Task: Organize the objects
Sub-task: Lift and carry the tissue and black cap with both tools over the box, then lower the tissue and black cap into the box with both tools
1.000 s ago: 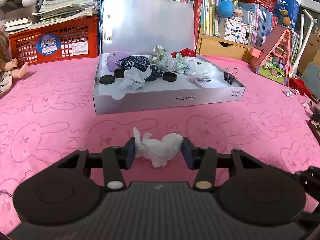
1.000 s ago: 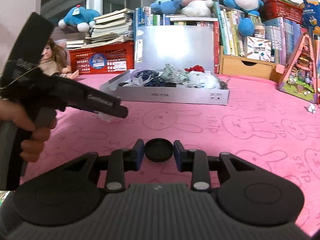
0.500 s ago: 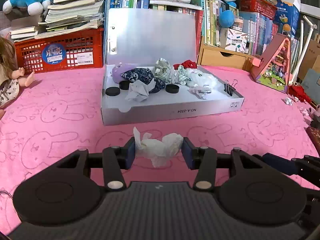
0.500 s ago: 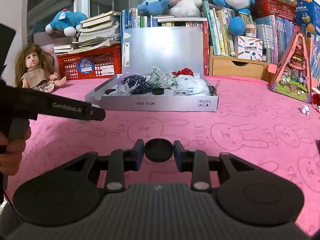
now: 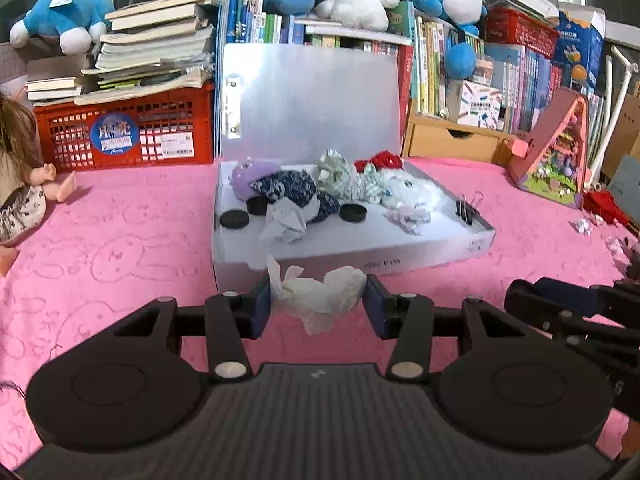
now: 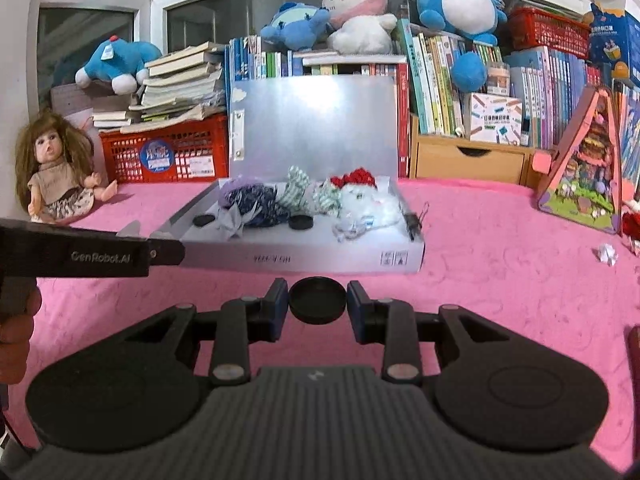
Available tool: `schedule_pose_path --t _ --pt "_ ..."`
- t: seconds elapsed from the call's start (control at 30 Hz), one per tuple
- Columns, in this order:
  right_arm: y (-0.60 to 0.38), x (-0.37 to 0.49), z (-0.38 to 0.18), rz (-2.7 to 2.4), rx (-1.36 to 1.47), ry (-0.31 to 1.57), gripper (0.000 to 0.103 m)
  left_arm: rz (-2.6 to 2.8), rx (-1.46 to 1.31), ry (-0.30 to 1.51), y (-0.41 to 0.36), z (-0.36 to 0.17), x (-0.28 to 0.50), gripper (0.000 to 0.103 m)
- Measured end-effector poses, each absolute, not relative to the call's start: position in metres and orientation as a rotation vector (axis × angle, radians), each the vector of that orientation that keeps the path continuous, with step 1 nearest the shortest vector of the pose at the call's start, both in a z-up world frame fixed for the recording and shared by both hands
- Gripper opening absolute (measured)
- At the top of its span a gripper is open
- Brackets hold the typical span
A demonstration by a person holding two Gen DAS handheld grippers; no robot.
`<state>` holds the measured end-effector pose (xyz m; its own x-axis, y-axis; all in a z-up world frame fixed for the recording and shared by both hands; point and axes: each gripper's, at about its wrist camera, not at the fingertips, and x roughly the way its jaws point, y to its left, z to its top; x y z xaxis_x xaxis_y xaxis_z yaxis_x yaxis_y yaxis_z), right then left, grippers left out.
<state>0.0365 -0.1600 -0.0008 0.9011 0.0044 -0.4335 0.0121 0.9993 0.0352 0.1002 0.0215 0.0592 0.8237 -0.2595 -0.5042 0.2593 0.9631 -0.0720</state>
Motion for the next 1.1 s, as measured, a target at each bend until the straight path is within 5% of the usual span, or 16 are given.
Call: schedule_pose_path --t 1.1 --pt "-0.178 0.107 0.023 -0.047 0.07 0.428 0.038 -0.229 -0.025 0.513 0.024 0.074 0.152 0.054"
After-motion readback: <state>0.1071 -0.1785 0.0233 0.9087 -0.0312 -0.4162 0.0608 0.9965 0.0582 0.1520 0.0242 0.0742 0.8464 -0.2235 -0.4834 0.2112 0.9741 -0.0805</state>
